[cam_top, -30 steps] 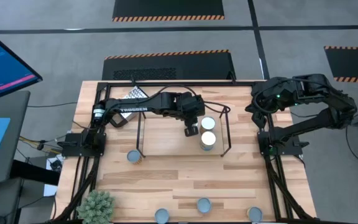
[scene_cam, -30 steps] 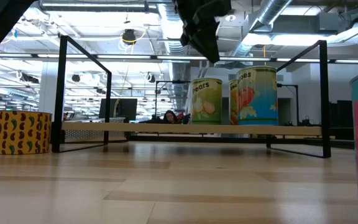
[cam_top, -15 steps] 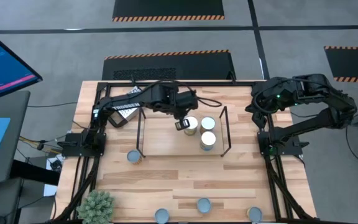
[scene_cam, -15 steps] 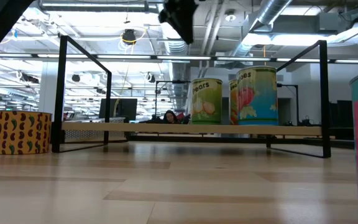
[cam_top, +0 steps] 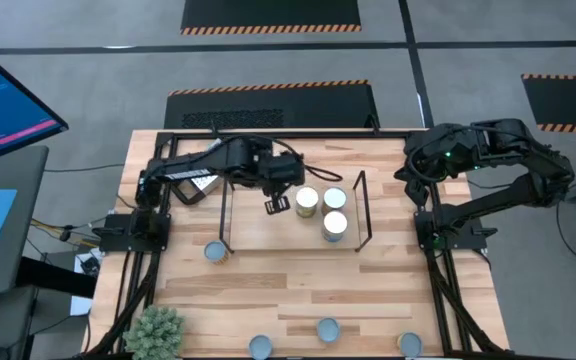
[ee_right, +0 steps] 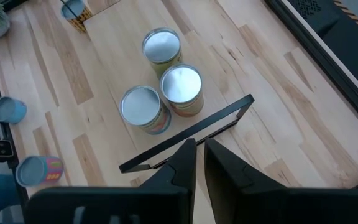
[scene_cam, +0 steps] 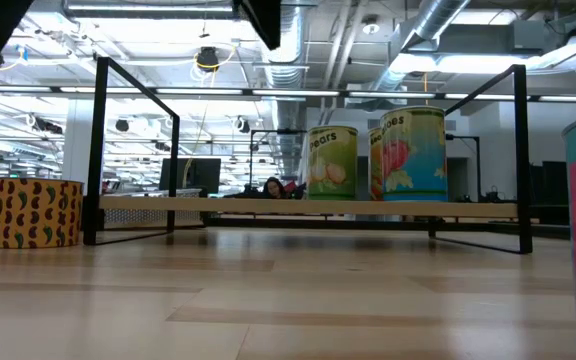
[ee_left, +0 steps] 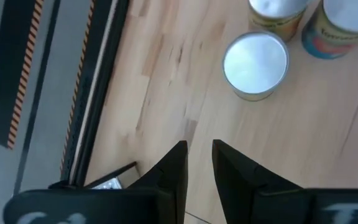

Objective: Pick and place cans onto a shelf
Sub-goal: Put the yellow patterned canned food on the shelf

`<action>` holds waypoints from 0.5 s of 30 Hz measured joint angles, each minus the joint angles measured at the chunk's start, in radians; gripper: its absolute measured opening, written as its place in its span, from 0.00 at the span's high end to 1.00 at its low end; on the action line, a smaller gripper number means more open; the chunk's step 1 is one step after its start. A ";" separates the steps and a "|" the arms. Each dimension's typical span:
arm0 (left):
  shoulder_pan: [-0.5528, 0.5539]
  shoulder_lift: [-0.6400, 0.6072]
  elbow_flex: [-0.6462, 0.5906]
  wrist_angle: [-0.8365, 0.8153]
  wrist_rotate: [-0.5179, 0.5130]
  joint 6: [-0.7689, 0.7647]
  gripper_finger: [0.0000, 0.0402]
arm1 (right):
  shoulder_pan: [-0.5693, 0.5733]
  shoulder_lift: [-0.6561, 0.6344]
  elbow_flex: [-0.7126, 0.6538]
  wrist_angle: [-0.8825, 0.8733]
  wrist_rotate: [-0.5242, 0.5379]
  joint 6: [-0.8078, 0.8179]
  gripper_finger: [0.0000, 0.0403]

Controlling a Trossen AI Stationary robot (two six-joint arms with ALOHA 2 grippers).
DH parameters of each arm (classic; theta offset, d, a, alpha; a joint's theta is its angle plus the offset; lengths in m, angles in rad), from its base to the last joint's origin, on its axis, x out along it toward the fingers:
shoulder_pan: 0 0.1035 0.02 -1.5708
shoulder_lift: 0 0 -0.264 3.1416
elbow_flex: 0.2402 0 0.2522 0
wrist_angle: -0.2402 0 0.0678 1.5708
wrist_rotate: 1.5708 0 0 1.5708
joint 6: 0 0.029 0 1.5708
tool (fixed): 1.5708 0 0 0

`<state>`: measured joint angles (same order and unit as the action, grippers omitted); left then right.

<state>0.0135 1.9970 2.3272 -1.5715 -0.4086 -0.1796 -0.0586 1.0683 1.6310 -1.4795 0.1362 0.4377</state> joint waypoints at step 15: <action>-0.092 -0.180 -0.009 0.000 -0.019 -0.028 0.84 | 0.000 0.000 0.000 0.023 0.000 0.000 0.85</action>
<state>-0.0783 1.8173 2.3184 -1.5713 -0.4279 -0.2077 -0.0586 1.0687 1.6310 -1.4567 0.1361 0.4381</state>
